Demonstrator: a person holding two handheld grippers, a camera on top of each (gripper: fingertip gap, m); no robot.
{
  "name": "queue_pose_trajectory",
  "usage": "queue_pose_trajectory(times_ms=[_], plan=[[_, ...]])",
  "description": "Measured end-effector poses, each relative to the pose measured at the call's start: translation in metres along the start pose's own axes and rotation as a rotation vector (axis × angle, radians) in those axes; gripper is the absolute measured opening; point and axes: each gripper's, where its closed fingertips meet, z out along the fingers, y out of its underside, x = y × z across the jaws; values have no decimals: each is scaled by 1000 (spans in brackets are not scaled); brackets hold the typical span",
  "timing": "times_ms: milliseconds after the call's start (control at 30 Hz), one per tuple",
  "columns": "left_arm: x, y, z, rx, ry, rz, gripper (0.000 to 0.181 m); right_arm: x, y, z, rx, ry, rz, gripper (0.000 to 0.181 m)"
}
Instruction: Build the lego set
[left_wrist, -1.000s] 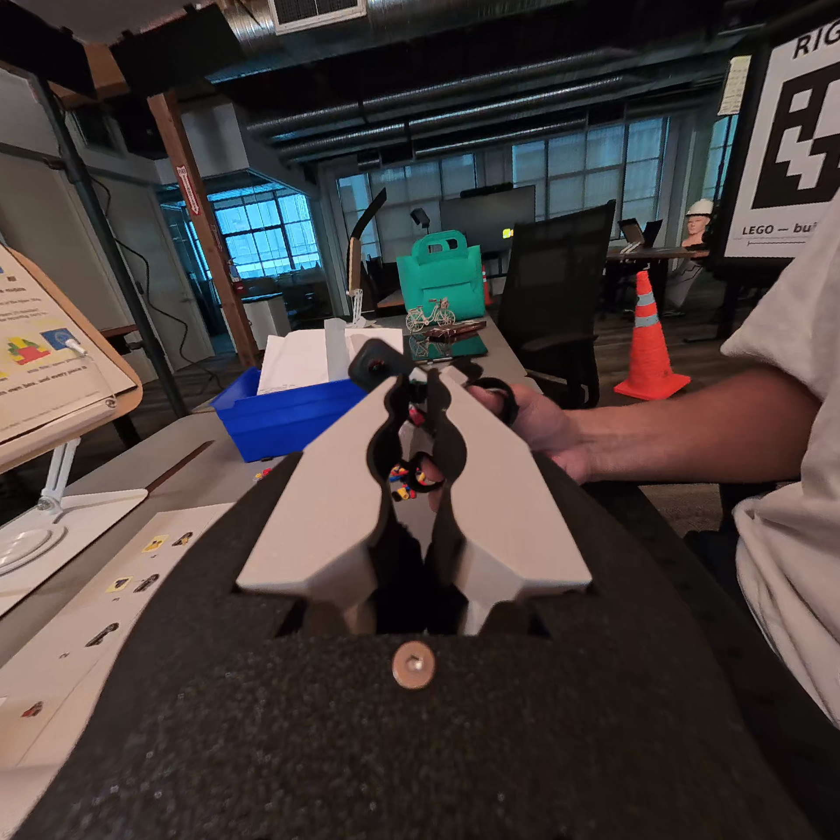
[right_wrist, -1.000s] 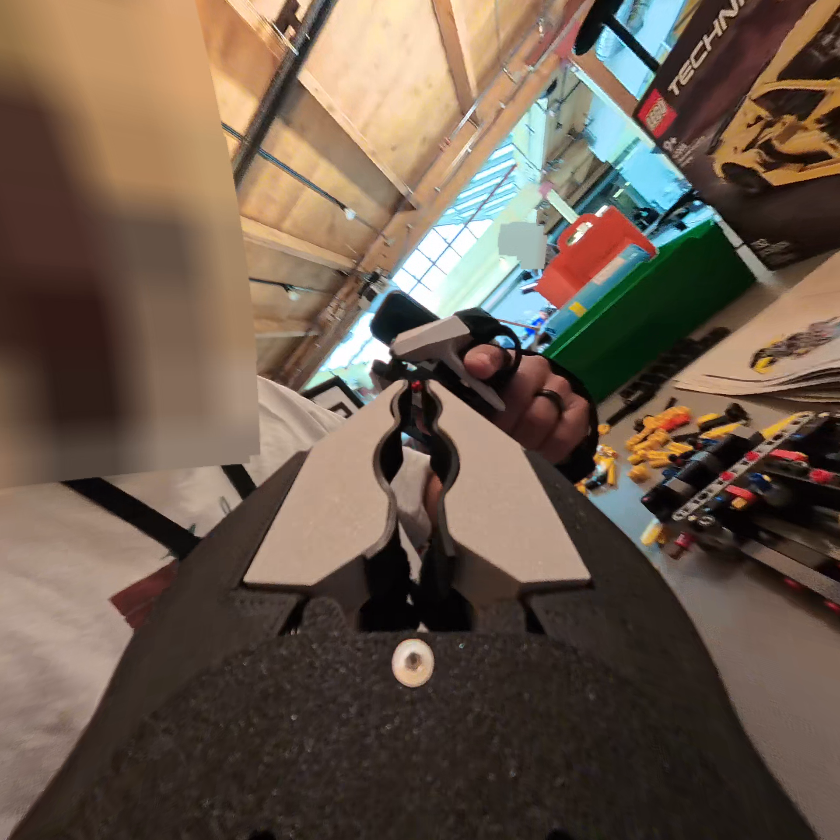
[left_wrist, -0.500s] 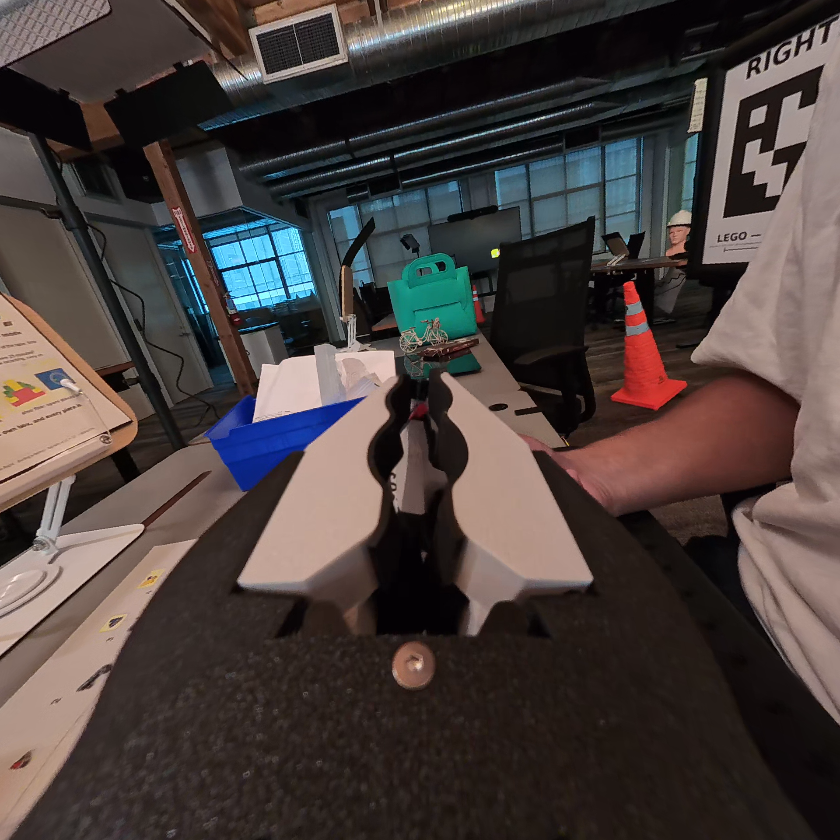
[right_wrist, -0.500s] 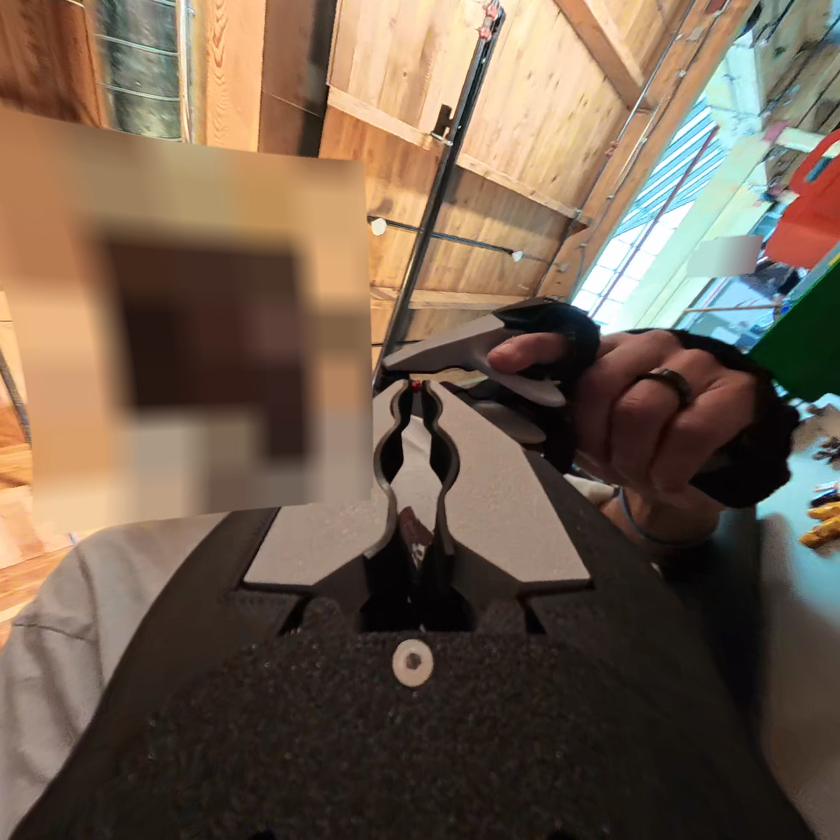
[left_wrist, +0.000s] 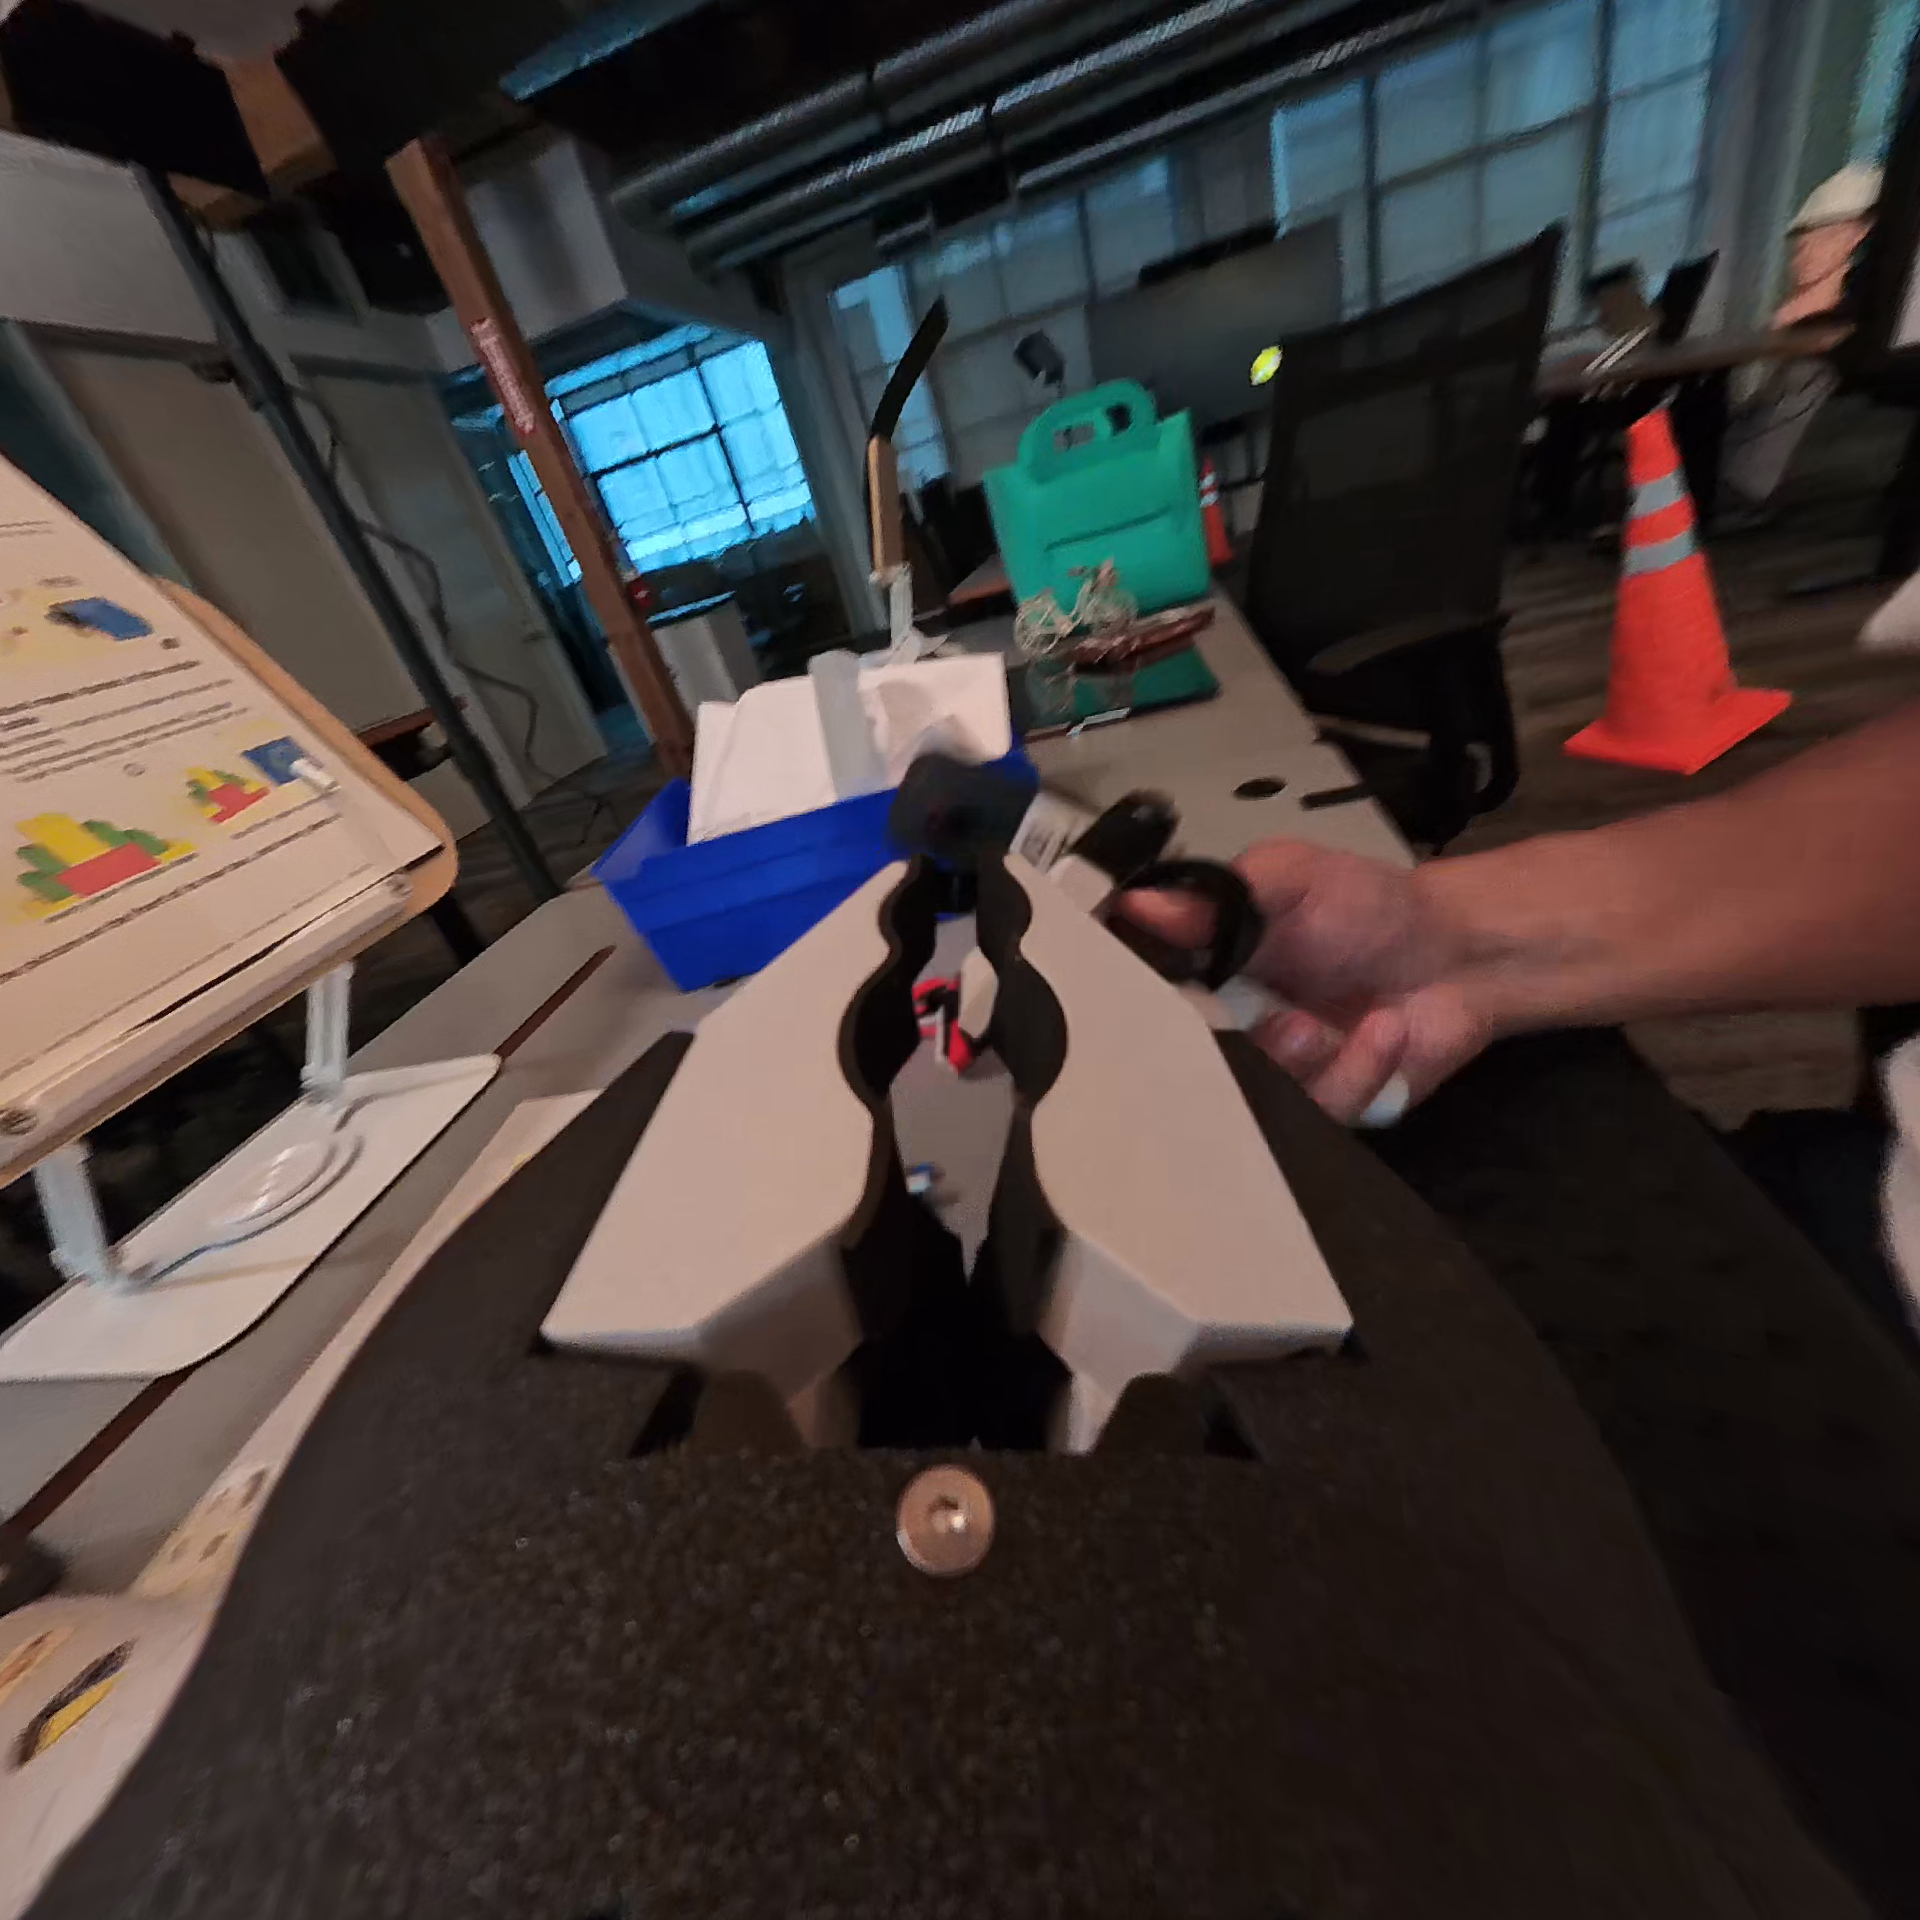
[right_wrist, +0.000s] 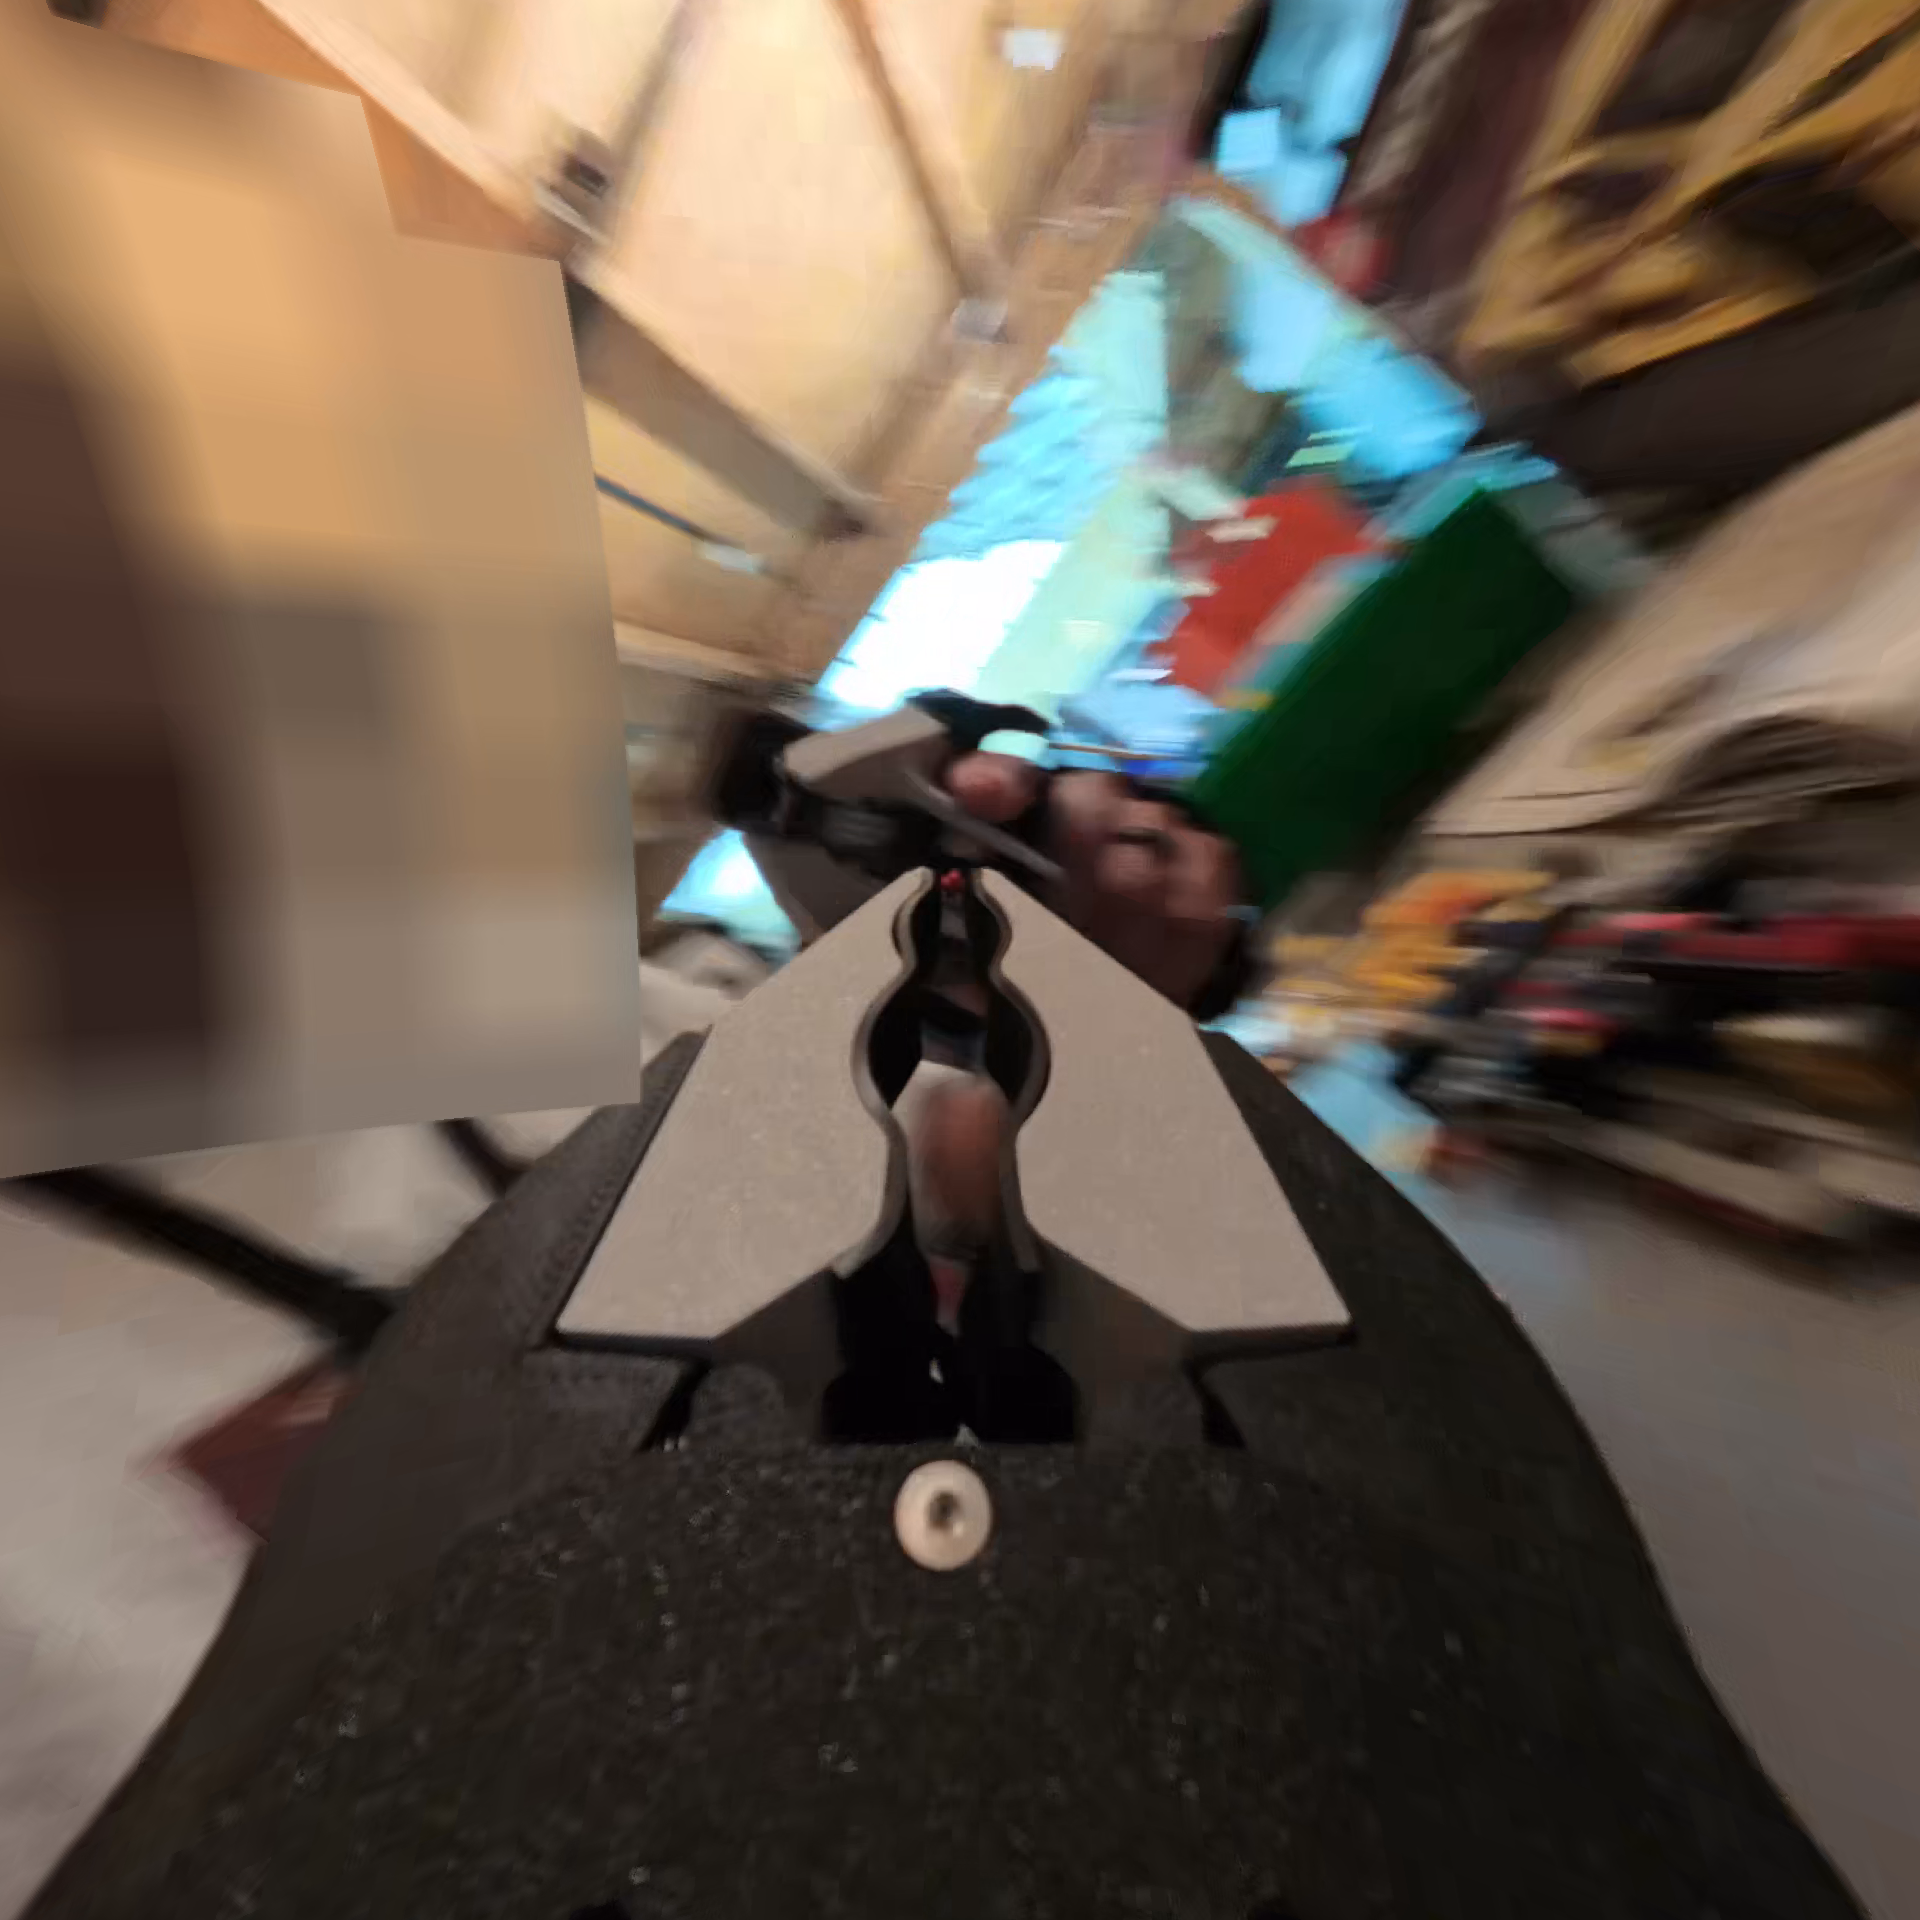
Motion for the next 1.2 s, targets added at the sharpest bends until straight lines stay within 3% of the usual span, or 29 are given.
queue_pose_trajectory(times_ms=[33, 167, 333, 800, 1200], plan=[[-5, 6, 0, -37, -24, 24, 6, 10, -4, -12, -25, 158, -145, 3], [-18, 35, 1, -203, -125, 218, 6, -11, -31, -31, -65, 463, -554, 2], [-13, 48, 8, -281, -154, 368, 5, -6, -19, -21, -230, 635, -663, 2], [-12, 49, 10, -317, -195, 474, 6, 13, -12, -21, -292, 750, -648, 3], [-11, 58, 12, -374, -207, 520, 6, 20, -9, -26, -259, 780, -599, 2]])
